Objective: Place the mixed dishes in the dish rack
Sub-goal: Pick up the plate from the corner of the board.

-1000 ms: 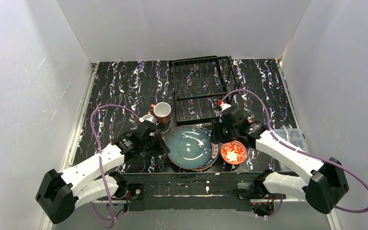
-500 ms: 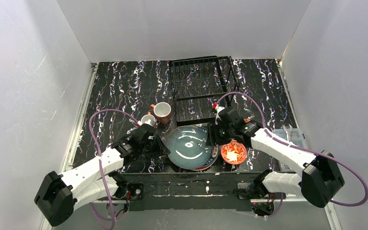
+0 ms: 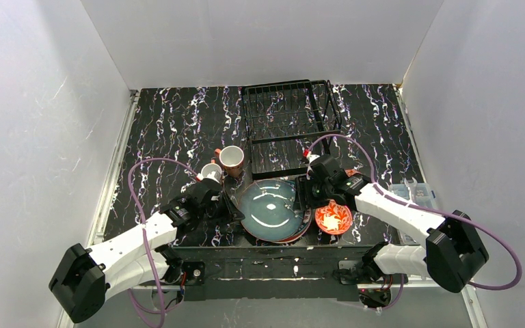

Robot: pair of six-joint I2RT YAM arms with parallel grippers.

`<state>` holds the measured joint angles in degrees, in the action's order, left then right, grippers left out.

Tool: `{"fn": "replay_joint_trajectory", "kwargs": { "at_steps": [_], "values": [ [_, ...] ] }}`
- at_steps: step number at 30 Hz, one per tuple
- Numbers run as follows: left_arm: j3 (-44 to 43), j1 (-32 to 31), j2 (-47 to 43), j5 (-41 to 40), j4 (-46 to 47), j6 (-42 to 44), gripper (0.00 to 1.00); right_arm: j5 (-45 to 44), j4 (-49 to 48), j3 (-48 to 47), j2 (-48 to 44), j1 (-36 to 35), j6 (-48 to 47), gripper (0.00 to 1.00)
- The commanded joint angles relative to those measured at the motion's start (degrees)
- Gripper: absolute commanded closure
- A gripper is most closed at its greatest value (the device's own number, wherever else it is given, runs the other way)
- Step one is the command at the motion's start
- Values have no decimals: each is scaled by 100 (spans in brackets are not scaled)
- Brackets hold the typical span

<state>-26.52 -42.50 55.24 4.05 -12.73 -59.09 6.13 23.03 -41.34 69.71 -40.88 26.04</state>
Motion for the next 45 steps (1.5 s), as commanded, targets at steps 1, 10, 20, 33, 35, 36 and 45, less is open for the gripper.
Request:
{"fn": "replay_joint_trajectory", "kwargs": {
  "at_steps": [1, 10, 20, 33, 35, 36, 45],
  "values": [
    [400, -48, 94, -292, -792, 341, 100, -43, -354, 159, 21, 19, 145, 41],
    [614, -45, 137, -237, -574, 304, 100, 259, -794, 533, -56, 108, 432, 40],
    [904, -47, 276, -190, -270, 204, 100, 644, -1157, 1087, -429, 353, 740, 40],
    [1327, -47, -22, -326, -364, -223, 100, 975, -1278, 1464, -630, 698, 885, 40],
    [1411, -47, -71, -326, -366, -283, 100, 989, -1298, 1498, -638, 726, 894, 40],
    [1445, -48, -101, -326, -381, -313, 100, 988, -1299, 1517, -649, 749, 905, 40],
    [1708, -47, -261, -326, -343, -521, 100, 1009, -1213, 1633, -733, 874, 929, 40]
  ]
}}
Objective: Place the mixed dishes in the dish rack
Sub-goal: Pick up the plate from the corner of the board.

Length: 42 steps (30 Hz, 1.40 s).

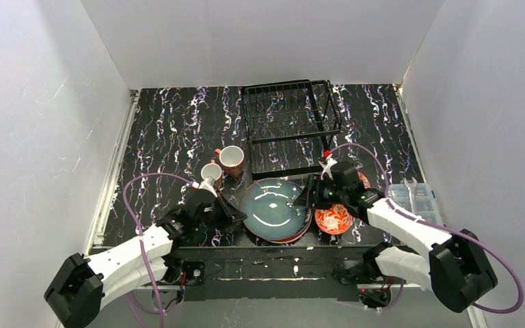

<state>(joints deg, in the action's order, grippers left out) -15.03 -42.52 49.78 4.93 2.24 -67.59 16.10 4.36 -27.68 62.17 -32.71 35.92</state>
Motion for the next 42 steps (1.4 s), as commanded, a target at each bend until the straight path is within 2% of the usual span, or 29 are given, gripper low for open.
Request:
{"fn": "replay_joint_trajectory", "kwargs": {
  "at_steps": [1, 9, 29, 42],
  "values": [
    [588, -42, 287, -414, -1815, 315, 100, 1, 672, 292, 12, 73, -52, 40],
    [830, -45, 162, -414, -1769, 174, 100, -174, 915, 387, -197, 261, -27, 38],
    [1264, -37, -5, -586, -1772, -350, 100, -208, 769, 689, -182, 358, 117, 35],
    [1222, -45, 687, -493, -1270, -267, 100, 206, 308, 813, -8, 362, 210, 36]
  ]
}}
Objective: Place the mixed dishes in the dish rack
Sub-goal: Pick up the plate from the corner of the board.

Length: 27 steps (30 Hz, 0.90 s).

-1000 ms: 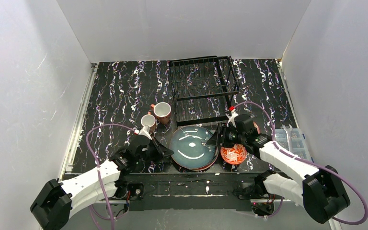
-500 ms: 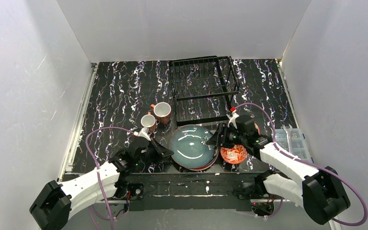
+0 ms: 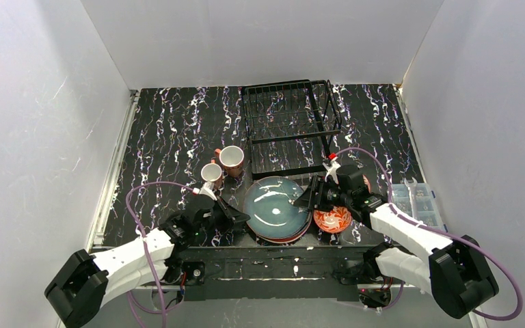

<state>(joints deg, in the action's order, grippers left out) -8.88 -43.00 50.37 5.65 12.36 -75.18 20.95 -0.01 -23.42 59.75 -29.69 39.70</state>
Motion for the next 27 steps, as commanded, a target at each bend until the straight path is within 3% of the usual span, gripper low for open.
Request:
{"fn": "replay_joint_trajectory", "kwargs": {
  "at_steps": [1, 9, 21, 27],
  "values": [
    [607, 3, 648, -566, -2256, 501, 100, -270, 718, 390, 245, 56, -163, 37],
    [462, 7, 891, -310, -2002, 773, 100, -80, 451, 429, 365, 60, -97, 40],
    [-177, 9, 2320, 197, -1043, 1393, 100, 193, -157, 524, 547, 60, 60, 45],
    [-396, 3, 2428, 280, -1033, 1645, 100, 208, -315, 610, 573, 60, 110, 54]
  ]
}}
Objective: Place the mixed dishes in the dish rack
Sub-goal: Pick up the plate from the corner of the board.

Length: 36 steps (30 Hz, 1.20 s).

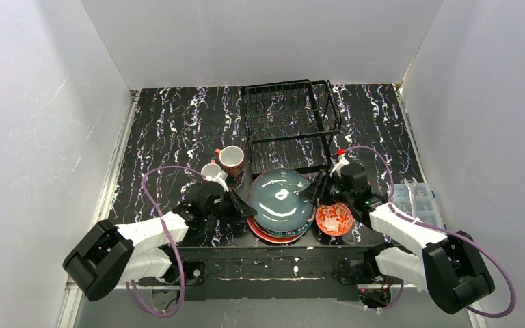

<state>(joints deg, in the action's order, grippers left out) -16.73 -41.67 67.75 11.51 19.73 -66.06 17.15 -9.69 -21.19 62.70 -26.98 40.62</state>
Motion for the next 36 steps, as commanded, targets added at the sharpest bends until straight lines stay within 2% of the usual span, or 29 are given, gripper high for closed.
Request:
{"fn": "replay_joint_trajectory", "kwargs": {
  "at_steps": [1, 8, 10, 17, 21, 30, 36],
  "values": [
    [371, -125, 676, -291, -1784, 768, 100, 588, 634, 388, 283, -211, 18, 58],
    [314, -128, 507, -184, -1935, 897, 100, 599, 539, 391, 267, -211, 25, 92],
    [282, -130, 362, -197, -2174, 917, 100, 600, 566, 373, 196, -211, 34, 99],
    [-30, -129, -285, -453, -3107, 1073, 100, 476, 949, 115, -249, -211, -21, 99],
    [-206, -131, -575, -608, -3545, 1172, 92, 407, 1252, -41, -436, -211, -34, 99],
    [-519, -130, -1099, -844, -4115, 1336, 59, 141, 1815, -370, -925, -211, -90, 99],
    [-823, -123, -1299, -959, -4423, 1453, 43, 34, 2168, -621, -1209, -211, -138, 99]
  ]
}}
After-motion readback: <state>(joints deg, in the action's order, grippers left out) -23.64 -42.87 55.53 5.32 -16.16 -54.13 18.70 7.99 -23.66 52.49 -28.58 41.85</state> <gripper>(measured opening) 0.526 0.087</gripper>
